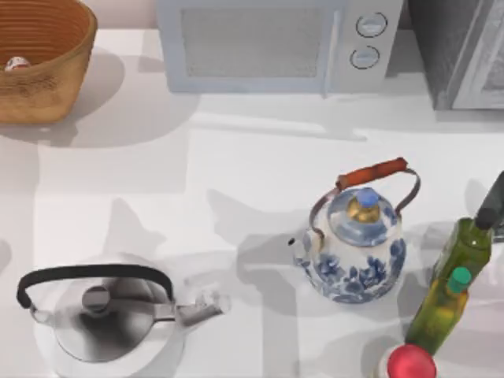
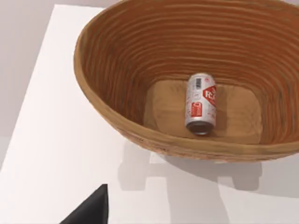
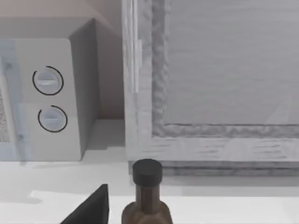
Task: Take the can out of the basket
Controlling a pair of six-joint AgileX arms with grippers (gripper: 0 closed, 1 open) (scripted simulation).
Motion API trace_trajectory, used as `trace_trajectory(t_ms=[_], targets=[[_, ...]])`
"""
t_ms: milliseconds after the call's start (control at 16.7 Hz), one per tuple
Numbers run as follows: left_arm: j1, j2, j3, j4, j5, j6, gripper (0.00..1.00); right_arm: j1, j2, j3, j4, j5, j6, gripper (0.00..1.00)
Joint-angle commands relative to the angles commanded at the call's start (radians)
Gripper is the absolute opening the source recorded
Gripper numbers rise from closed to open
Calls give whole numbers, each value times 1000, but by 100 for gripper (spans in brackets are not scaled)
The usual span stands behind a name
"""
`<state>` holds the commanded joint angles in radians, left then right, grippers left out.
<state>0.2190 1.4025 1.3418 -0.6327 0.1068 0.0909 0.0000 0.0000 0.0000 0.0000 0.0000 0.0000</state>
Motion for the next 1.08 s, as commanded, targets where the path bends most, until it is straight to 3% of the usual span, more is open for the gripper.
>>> trace_trajectory(t_ms=[600,840,1080], targets=[[0,906,800,-326,168,30,100,0,0,0,0,0,0,100],[-12,1083,952,-391,209,33,100,0,0,0,0,0,0,100],[-14,1108,974,-400,216,33,100,0,0,0,0,0,0,100]])
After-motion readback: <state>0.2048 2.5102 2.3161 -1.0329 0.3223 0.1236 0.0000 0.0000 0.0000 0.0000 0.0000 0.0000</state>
